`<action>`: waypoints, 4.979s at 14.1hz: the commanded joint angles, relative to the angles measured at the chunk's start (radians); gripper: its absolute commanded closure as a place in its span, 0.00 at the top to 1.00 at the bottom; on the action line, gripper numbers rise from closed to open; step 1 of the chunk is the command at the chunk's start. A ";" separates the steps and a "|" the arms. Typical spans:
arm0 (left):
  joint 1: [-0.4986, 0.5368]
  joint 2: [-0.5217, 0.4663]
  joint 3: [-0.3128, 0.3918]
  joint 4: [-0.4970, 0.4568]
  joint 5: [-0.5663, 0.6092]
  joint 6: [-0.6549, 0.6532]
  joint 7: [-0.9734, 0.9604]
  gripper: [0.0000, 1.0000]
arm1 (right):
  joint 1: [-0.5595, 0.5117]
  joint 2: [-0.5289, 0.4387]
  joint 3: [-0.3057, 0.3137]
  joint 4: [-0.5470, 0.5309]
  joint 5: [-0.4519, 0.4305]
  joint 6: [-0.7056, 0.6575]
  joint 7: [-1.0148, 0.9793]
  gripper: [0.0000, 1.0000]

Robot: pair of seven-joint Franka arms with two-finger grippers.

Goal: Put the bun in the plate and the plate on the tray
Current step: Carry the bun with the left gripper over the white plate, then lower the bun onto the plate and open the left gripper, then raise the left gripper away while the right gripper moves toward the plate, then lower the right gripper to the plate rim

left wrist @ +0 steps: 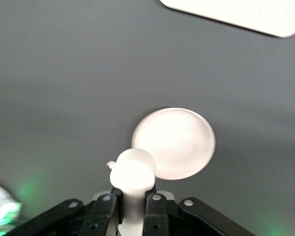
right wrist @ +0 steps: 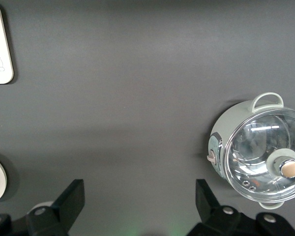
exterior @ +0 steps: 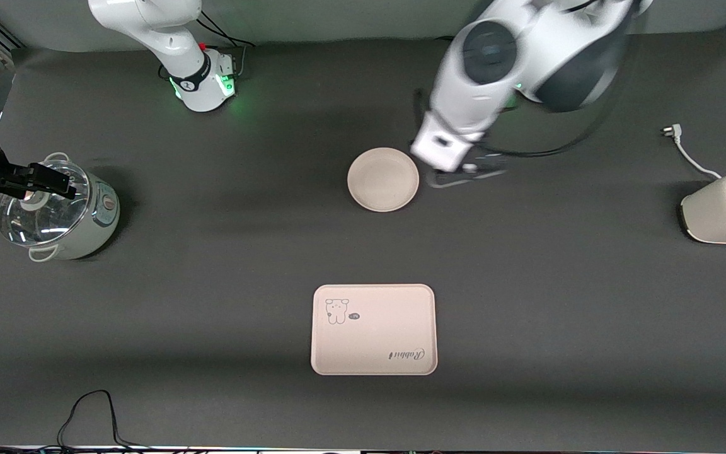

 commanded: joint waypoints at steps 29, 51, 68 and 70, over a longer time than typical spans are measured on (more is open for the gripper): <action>0.301 -0.199 0.035 -0.324 0.065 0.182 0.183 1.00 | 0.147 -0.033 0.000 -0.033 -0.006 0.016 -0.005 1.00; 0.294 -0.290 0.440 -0.128 0.192 -0.144 0.751 1.00 | 0.902 -0.042 0.003 -0.466 0.161 0.599 0.779 1.00; 0.297 -0.277 0.436 -0.113 0.131 -0.163 0.756 1.00 | 1.014 0.386 0.003 -0.671 0.161 1.340 0.873 1.00; 0.297 -0.277 0.436 -0.113 0.131 -0.169 0.756 1.00 | 1.014 0.391 0.003 -0.697 0.161 1.377 0.877 1.00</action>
